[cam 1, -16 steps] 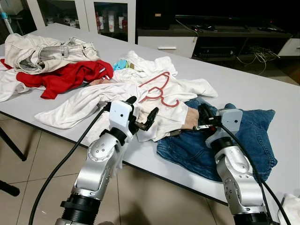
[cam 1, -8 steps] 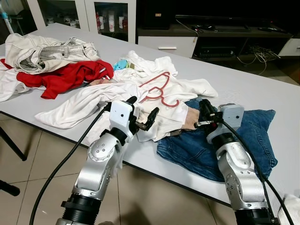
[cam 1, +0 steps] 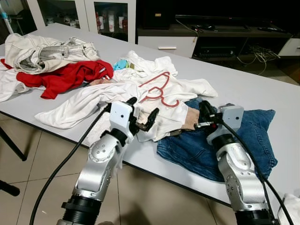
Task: Hang hanger
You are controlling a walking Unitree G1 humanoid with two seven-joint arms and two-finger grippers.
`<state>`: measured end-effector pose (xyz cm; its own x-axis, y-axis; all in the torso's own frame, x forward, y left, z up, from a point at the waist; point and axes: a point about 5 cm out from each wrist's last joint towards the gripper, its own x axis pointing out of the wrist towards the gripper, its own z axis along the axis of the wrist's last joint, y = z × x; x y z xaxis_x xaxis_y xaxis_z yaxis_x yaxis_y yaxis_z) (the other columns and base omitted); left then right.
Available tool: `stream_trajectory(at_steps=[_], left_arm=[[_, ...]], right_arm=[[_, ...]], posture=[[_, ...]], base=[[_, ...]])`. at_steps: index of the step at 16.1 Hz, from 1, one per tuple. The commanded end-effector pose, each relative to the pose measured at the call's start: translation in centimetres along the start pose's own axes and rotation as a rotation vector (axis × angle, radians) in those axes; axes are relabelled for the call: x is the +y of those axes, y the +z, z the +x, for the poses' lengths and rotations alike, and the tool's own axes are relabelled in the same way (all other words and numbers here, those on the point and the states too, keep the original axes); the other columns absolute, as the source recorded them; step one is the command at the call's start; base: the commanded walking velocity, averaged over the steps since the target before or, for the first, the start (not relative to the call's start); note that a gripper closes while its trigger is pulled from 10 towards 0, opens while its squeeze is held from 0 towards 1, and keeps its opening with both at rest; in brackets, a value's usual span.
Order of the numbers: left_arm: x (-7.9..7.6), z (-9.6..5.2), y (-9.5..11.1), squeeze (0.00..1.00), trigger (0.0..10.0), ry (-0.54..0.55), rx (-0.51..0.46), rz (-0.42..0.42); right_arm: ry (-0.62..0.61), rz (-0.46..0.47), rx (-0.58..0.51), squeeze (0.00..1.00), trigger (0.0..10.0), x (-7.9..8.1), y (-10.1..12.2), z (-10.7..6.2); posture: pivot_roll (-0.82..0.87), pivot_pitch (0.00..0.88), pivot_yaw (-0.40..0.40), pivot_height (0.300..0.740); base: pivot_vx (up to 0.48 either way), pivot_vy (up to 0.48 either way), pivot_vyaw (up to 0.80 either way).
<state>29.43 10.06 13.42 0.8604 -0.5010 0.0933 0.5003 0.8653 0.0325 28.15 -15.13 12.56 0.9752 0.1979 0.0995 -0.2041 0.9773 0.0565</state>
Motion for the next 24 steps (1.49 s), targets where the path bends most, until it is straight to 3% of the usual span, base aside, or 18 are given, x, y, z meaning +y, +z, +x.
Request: stream_trajectory(at_steps=[1, 5, 17, 24], left_arm=[[-0.09, -0.12, -0.30, 0.00, 10.0, 0.000, 0.015, 0.004], [-0.25, -0.18, -0.33, 0.00, 10.0, -0.006, 0.020, 0.008], [-0.38, -0.05, -0.23, 0.00, 10.0, -0.012, 0.016, 0.006], [-0.40, -0.07, -0.20, 0.00, 10.0, -0.013, 0.014, 0.007]], right_arm=[[0.000, -0.008, 0.000, 0.00, 10.0, -0.22, 0.21, -0.15], [0.002, -0.003, 0.005, 0.00, 10.0, -0.01, 0.06, -0.19], [0.001, 0.001, 0.006, 0.00, 10.0, 0.01, -0.01, -0.24], [0.002, 0.003, 0.007, 0.00, 10.0, 0.13, -0.02, -0.26]], posture=[[0.00, 0.000, -0.057, 0.740], [0.00, 0.000, -0.057, 0.740], [0.00, 0.000, -0.056, 0.740], [0.00, 0.000, -0.054, 0.740]], base=[[0.000, 0.000, 0.00], [0.000, 0.000, 0.00], [-0.271, 0.000, 0.00], [0.000, 0.000, 0.00]])
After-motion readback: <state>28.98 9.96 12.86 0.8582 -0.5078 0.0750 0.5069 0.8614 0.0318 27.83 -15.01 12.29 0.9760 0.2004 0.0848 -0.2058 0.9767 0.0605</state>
